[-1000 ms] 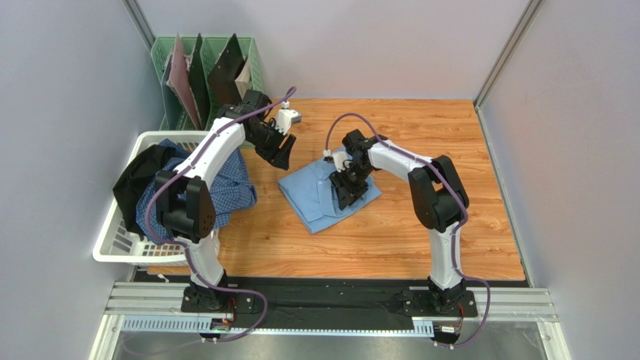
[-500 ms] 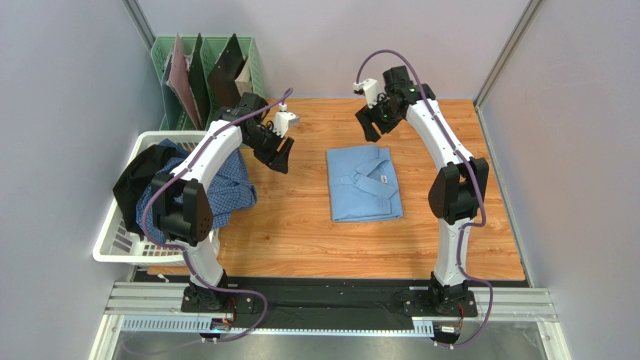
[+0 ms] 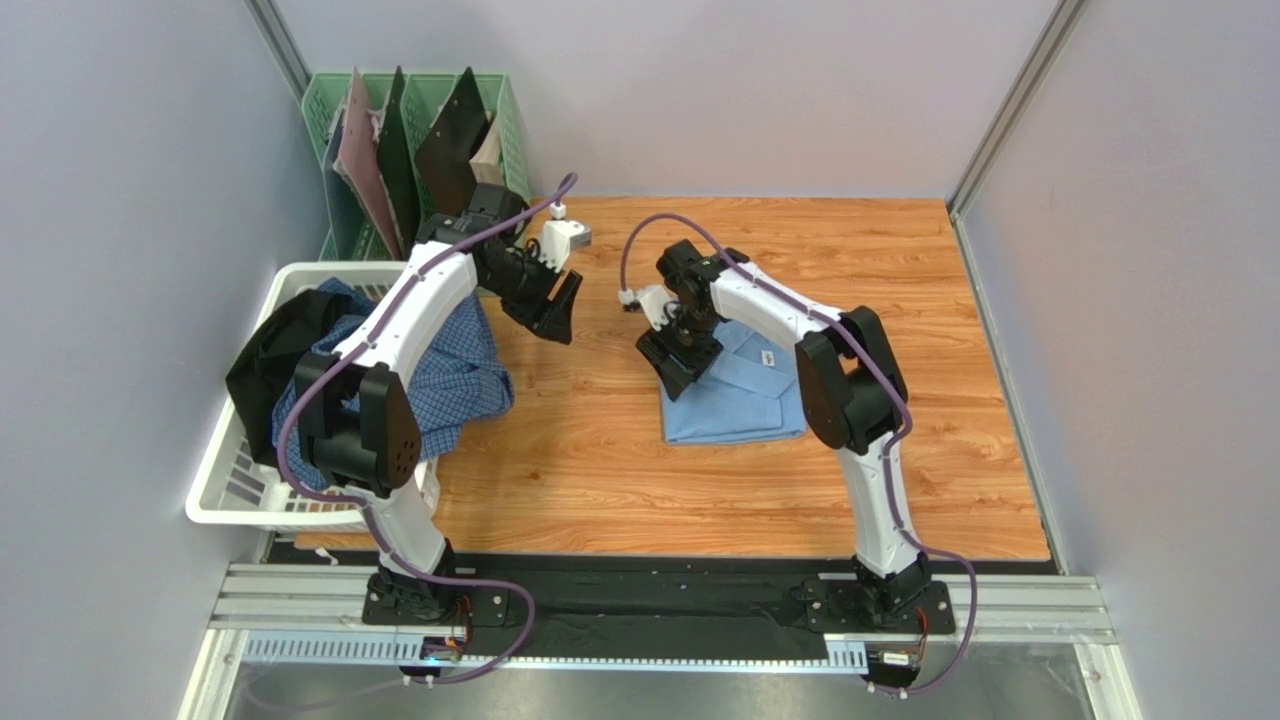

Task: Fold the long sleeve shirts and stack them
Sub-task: Neatly place the folded shirt to the corner

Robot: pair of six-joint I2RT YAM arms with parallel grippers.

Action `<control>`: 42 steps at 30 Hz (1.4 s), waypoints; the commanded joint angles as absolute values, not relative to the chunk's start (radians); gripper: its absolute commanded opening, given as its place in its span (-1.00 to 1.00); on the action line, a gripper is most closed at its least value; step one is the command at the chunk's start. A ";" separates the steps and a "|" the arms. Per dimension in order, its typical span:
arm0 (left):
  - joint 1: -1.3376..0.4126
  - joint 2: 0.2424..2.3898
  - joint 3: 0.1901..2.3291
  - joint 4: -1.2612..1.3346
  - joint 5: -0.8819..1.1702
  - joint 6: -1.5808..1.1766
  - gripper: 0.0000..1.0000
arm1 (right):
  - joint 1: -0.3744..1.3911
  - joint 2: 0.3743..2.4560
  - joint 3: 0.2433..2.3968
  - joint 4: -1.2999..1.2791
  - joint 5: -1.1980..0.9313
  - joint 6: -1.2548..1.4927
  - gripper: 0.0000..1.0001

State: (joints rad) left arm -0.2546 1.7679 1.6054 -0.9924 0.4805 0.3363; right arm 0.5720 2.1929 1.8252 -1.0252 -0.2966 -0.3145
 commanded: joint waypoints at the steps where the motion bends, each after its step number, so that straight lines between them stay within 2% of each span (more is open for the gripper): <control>1: -0.249 1.721 1.600 -0.979 0.497 0.333 0.33 | 0.545 2.126 1.686 -1.153 -0.350 -0.515 0.19; 5: -0.249 1.732 1.603 -0.976 0.497 0.347 0.34 | 0.509 1.933 1.400 -1.212 -0.272 -0.767 0.19; 6: -0.247 1.733 1.606 -0.976 0.499 0.351 0.34 | 0.461 1.855 1.285 -1.210 -0.241 -0.823 0.19; 8: -0.249 1.741 1.608 -0.973 0.508 0.360 0.34 | 0.392 1.792 1.206 -1.222 -0.181 -0.970 0.22; 11: -0.249 1.746 1.598 -0.963 0.580 0.380 0.34 | 0.266 1.646 1.175 -1.261 -0.193 -1.101 0.31; 14: -0.249 1.752 1.577 -0.939 0.666 0.367 0.33 | 0.177 1.552 1.255 -1.270 -0.310 -1.085 0.41; 17: -0.253 1.784 1.580 -0.924 0.715 0.330 0.31 | 0.163 1.594 1.304 -1.238 -0.351 -0.924 0.41; 22: -0.252 1.799 1.597 -0.904 0.715 0.275 0.30 | 0.163 1.727 1.356 -1.108 -0.264 -0.418 0.37; 26: -0.252 1.773 1.582 -0.893 0.689 0.273 0.30 | 0.179 1.720 1.299 -1.039 -0.250 -0.235 0.34; 31: -0.253 1.755 1.554 -0.887 0.672 0.278 0.31 | 0.206 1.773 1.183 -0.967 -0.126 -0.242 0.30; 34: -0.253 1.756 1.554 -0.890 0.660 0.287 0.31 | 0.149 1.844 1.164 -0.913 -0.051 -0.319 0.28; 42: -0.250 1.766 1.582 -0.899 0.629 0.316 0.33 | -0.081 1.971 1.356 -0.908 0.041 -0.586 0.32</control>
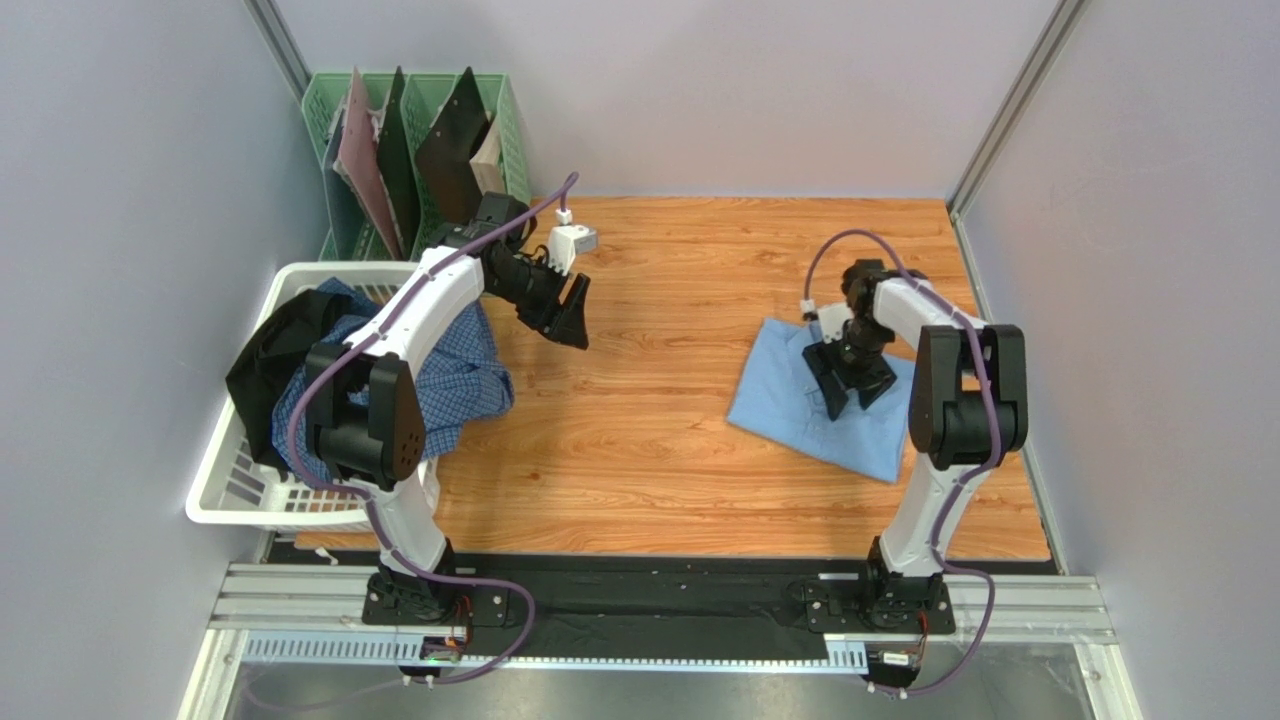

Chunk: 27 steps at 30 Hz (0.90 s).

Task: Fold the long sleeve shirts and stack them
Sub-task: Neatly place the folded shirt to the corner

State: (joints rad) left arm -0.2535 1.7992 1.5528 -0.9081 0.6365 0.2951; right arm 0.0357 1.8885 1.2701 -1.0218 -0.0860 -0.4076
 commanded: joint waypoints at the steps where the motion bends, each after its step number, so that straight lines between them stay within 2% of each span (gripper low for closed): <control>1: -0.252 1.769 1.585 -0.902 0.630 0.318 0.33 | -0.098 1.976 1.383 -0.928 0.031 -0.606 0.36; 6: -0.252 1.761 1.583 -0.897 0.626 0.311 0.33 | -0.169 1.879 1.528 -0.957 -0.026 -0.629 0.59; 9: -0.250 1.749 1.572 -0.891 0.630 0.302 0.33 | -0.163 1.830 1.568 -1.047 -0.044 -0.473 0.63; 10: -0.250 1.744 1.571 -0.890 0.635 0.295 0.33 | -0.164 1.821 1.563 -1.102 -0.061 -0.322 0.61; 13: -0.250 1.735 1.565 -0.882 0.634 0.273 0.34 | -0.140 1.741 1.421 -1.093 -0.100 -0.142 0.61; 16: -0.250 1.735 1.566 -0.882 0.640 0.261 0.34 | -0.118 1.716 1.293 -1.028 -0.133 -0.094 0.60; 23: -0.249 1.727 1.580 -0.910 0.617 0.287 0.35 | -0.121 1.830 1.281 -1.011 -0.170 -0.205 0.62; 27: -0.249 1.726 1.572 -0.920 0.606 0.301 0.35 | -0.190 1.948 1.351 -1.020 -0.149 -0.416 0.63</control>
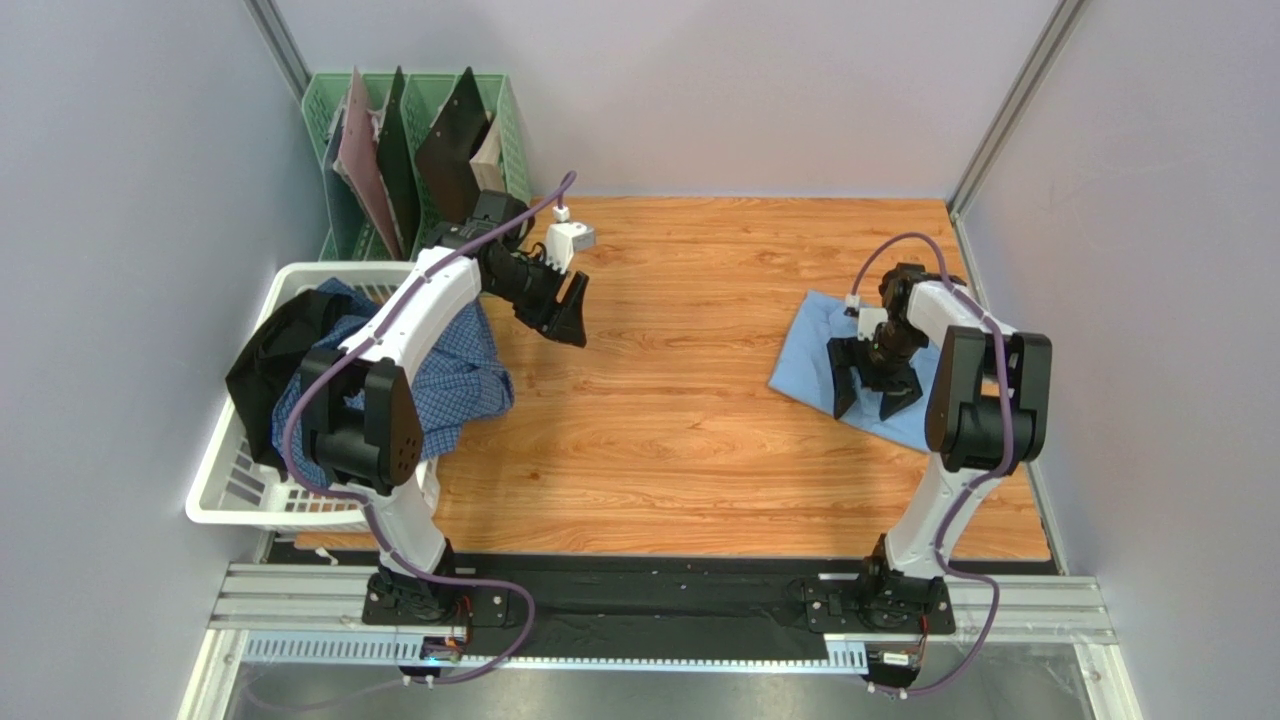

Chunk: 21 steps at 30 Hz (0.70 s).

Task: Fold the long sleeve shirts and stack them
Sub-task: Neatly place the folded shirt to the corner

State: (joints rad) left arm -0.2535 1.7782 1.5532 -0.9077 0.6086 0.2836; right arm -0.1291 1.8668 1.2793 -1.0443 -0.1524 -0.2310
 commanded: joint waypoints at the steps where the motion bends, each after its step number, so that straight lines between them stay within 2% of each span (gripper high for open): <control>1: -0.249 1.727 1.572 -0.922 0.603 0.305 0.35 | -0.205 1.968 1.374 -1.022 -0.132 -0.455 0.63; 6: -0.247 1.738 1.582 -0.931 0.595 0.330 0.35 | -0.284 2.074 1.630 -1.061 -0.113 -0.629 0.64; 10: -0.245 1.741 1.588 -0.936 0.600 0.328 0.36 | -0.295 2.034 1.712 -1.112 -0.193 -0.582 0.67; 14: -0.245 1.717 1.562 -0.919 0.606 0.318 0.36 | -0.285 1.829 1.467 -1.022 -0.239 -0.485 0.70; 21: -0.245 1.692 1.540 -0.894 0.611 0.291 0.36 | -0.235 1.753 1.217 -0.870 -0.112 -0.259 0.71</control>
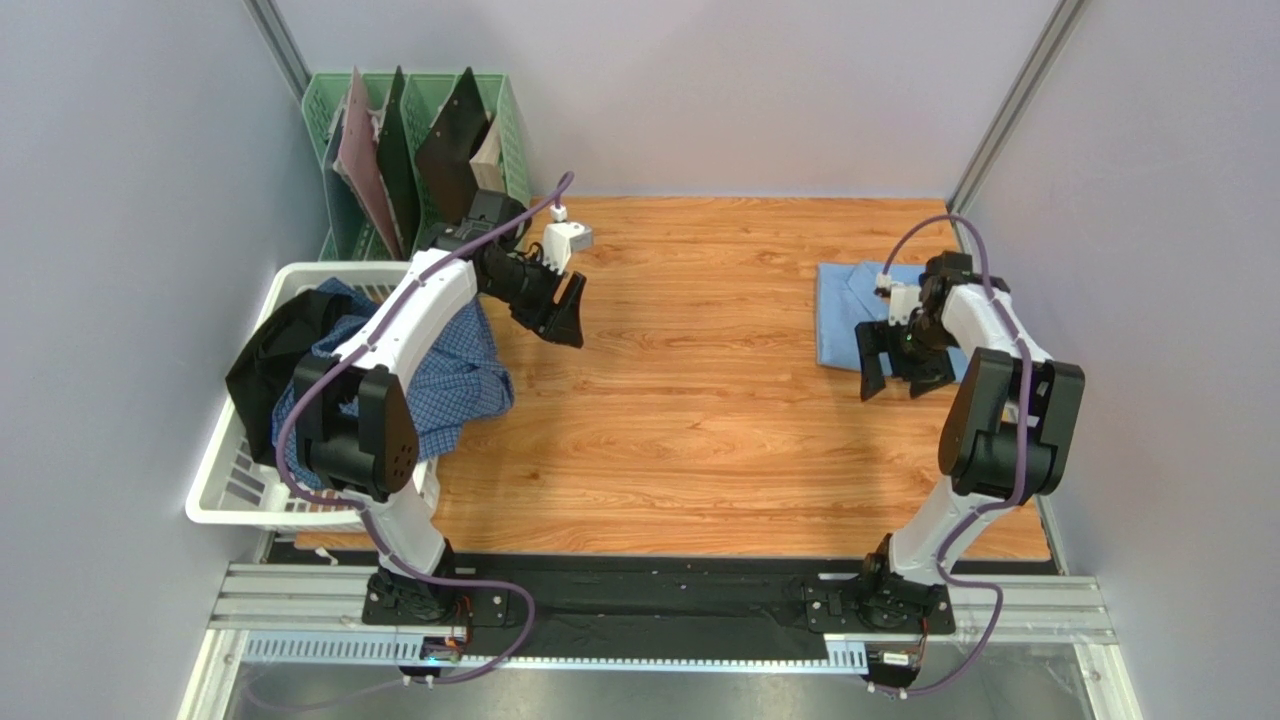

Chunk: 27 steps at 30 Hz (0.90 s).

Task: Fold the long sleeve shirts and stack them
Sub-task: Neatly place the folded shirt to the corner

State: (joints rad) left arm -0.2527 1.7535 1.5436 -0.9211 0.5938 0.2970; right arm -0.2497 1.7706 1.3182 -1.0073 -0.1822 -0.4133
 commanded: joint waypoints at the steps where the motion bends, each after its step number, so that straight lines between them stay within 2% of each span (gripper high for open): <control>1: -0.245 1.690 1.542 -0.894 0.606 0.293 0.36 | -0.233 1.755 1.206 -0.849 -0.106 -0.240 0.71; 9: -0.245 1.674 1.551 -0.903 0.572 0.293 0.41 | -0.190 1.867 1.230 -0.698 -0.015 -0.072 0.73; 27: -0.235 1.704 1.592 -0.949 0.511 0.295 0.42 | -0.219 2.243 1.787 -0.730 -0.009 -0.078 0.70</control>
